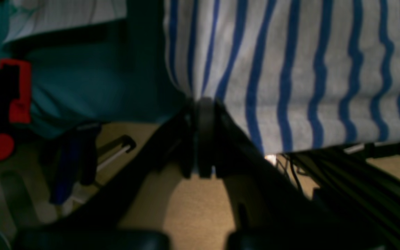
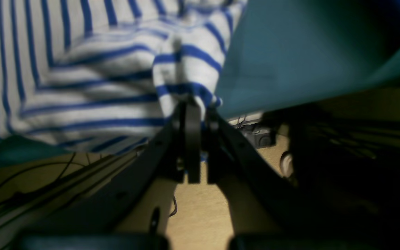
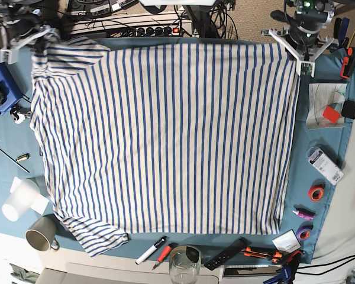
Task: Fold the T-shirt properly
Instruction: 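Lift both corners and fold the shirt edge over toward the hem, then lower the folded edge onto the shirt and release both grippers, then grasp the folded edge with both grippers and pull it taut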
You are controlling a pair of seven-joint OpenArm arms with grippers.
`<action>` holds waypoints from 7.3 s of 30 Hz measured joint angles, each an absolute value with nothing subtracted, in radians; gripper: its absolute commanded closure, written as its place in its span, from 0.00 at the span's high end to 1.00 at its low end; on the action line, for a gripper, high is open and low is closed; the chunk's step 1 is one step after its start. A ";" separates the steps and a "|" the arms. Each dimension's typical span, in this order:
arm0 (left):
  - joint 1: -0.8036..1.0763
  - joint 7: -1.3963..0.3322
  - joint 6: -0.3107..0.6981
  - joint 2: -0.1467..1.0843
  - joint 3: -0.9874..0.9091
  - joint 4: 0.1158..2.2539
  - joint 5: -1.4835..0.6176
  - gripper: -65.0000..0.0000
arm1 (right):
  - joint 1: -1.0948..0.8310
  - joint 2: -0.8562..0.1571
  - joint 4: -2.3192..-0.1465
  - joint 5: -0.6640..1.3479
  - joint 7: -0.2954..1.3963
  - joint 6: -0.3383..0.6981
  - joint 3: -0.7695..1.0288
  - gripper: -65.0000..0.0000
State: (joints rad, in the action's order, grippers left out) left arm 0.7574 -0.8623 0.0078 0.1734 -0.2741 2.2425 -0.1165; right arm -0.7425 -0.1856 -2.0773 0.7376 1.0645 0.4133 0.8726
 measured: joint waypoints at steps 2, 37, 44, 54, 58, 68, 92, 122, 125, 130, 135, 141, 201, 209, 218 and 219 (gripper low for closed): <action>0.780 -0.865 0.008 0.173 -0.274 2.263 -0.112 0.00 | -0.743 -0.163 -2.117 0.776 1.094 0.440 0.937 0.00; 0.757 -0.681 0.056 0.175 -0.275 2.341 0.020 0.00 | -0.577 -0.197 -2.172 0.701 1.090 0.426 0.955 0.00; 0.704 -0.625 0.057 0.187 -0.275 2.341 0.021 0.00 | -0.495 -0.197 -2.171 0.599 1.038 0.416 0.874 0.00; 0.569 -0.567 0.061 0.271 -0.274 2.286 -0.059 0.00 | -0.377 -0.197 -2.171 0.501 0.981 0.391 0.772 0.00; 0.514 -0.536 0.062 0.271 -0.274 2.204 -0.089 0.00 | -0.368 -0.197 -2.171 0.415 0.911 0.389 0.703 0.00; 0.395 -0.528 0.106 0.272 -0.274 2.126 -0.144 0.00 | -0.280 -0.197 -2.096 0.365 0.870 0.379 0.647 0.00; 0.121 -0.518 0.165 0.230 -0.271 1.896 -0.144 0.00 | 0.058 -0.263 -1.660 0.297 0.870 0.437 0.514 0.00; 0.113 -0.472 0.162 0.206 -0.271 1.758 -0.121 0.49 | 0.097 -0.263 -1.659 0.154 0.833 0.390 0.475 0.31; 0.113 -0.478 0.157 0.206 -0.271 1.758 -0.121 0.49 | 0.097 -0.263 -1.659 0.154 0.832 0.389 0.475 0.31; 0.113 -0.515 0.154 0.206 -0.271 1.772 -0.120 0.49 | 0.138 -0.263 -1.658 0.154 0.836 0.389 0.506 0.31; 0.111 -0.661 0.099 0.206 -0.275 1.803 -0.121 0.49 | 0.169 -0.266 -1.658 0.213 0.901 0.389 0.557 0.31; 0.116 -0.816 0.109 0.206 -0.275 1.802 -0.125 0.49 | 0.162 -0.266 -1.658 0.214 0.957 0.389 0.575 0.31; 0.091 -0.759 0.144 0.209 -0.276 1.614 -0.151 0.00 | -0.039 -0.227 -1.439 0.342 0.999 0.381 0.667 0.00; 0.085 -0.813 0.142 0.209 -0.276 1.628 -0.151 0.00 | -0.069 -0.210 -1.666 0.289 1.183 0.379 0.660 0.00; 0.089 -0.981 0.139 0.209 -0.276 1.707 -0.135 0.00 | -0.067 -0.215 -1.744 0.293 1.195 0.381 0.660 0.00; 0.090 -0.999 0.138 0.209 -0.276 1.715 -0.132 0.00 | -0.067 -0.216 -1.744 0.293 1.195 0.381 0.660 0.00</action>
State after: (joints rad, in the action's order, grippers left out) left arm 0.0902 -0.9985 0.1383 0.2089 -0.2760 1.7149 -0.1322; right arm -0.0666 -0.2157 -1.7443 0.2928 1.1950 0.3809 0.6601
